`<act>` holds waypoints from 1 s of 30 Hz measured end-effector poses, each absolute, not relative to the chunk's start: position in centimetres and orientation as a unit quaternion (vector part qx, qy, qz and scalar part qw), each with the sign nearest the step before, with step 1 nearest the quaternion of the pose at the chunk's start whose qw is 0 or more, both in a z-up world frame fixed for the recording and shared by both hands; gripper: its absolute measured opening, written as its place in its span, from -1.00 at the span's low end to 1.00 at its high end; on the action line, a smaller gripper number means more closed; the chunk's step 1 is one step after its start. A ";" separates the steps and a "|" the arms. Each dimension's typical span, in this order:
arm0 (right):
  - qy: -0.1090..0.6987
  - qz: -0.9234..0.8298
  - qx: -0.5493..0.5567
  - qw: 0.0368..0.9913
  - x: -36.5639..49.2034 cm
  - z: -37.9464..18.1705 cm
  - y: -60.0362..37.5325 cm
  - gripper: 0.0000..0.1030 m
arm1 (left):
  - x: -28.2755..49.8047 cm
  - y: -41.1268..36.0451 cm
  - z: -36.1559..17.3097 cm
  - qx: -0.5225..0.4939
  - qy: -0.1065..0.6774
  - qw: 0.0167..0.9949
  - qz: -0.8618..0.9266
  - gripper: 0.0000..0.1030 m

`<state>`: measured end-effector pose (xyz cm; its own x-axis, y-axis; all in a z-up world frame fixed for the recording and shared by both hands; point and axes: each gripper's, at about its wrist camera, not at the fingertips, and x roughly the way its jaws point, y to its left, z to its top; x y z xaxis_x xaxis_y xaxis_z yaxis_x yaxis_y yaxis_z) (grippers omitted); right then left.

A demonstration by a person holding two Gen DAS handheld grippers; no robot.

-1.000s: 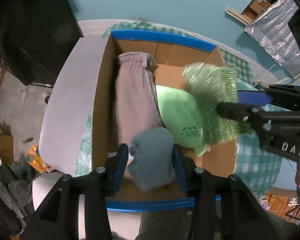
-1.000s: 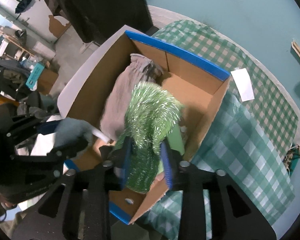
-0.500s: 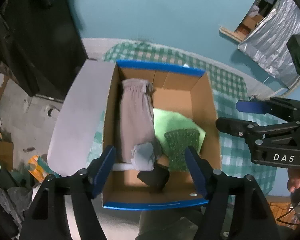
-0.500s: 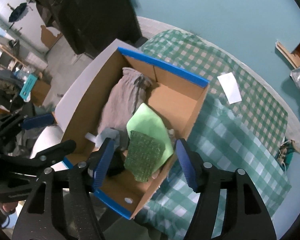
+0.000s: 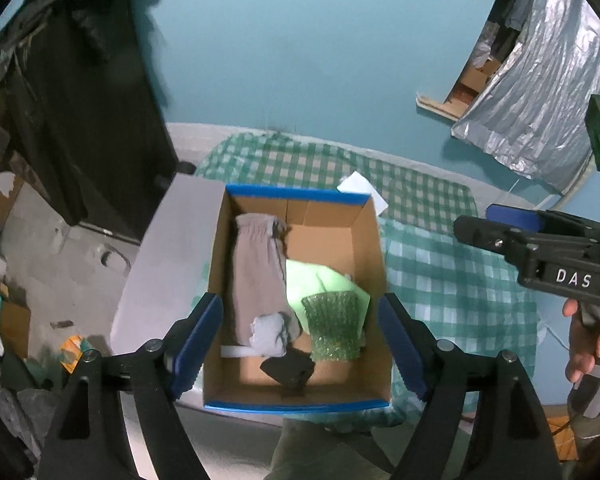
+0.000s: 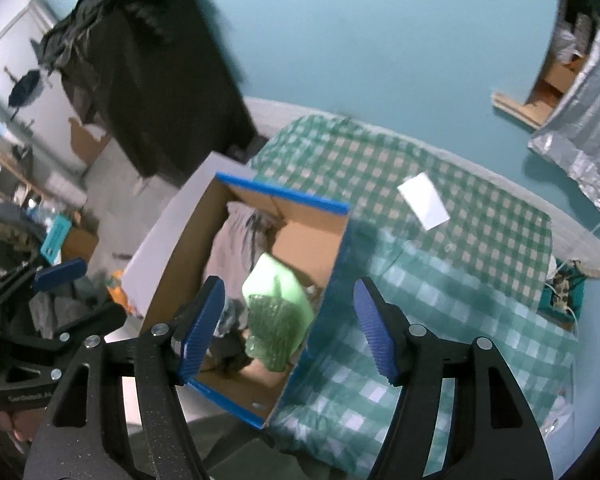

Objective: Organize soft objects

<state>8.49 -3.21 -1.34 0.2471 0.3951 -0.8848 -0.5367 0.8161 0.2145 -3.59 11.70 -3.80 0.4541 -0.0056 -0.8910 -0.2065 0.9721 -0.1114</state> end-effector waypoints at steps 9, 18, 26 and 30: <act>0.510 0.272 -0.043 0.815 7.8 1.6 -7.1 0.30 | -3.8 8.8 -1.8 -0.044 0.499 0.862 0.084 0.81; 0.495 0.252 -0.042 0.830 6.7 3.0 -10.5 0.30 | -4.5 6.8 -0.1 -0.059 0.491 0.865 0.083 0.81; 0.493 0.241 -0.033 0.835 6.7 3.3 -12.6 0.30 | -3.9 5.1 0.6 -0.053 0.495 0.864 0.081 0.81; 0.494 0.241 -0.029 0.835 6.7 3.4 -13.2 0.30 | -3.7 4.1 0.8 -0.047 0.495 0.864 0.076 0.81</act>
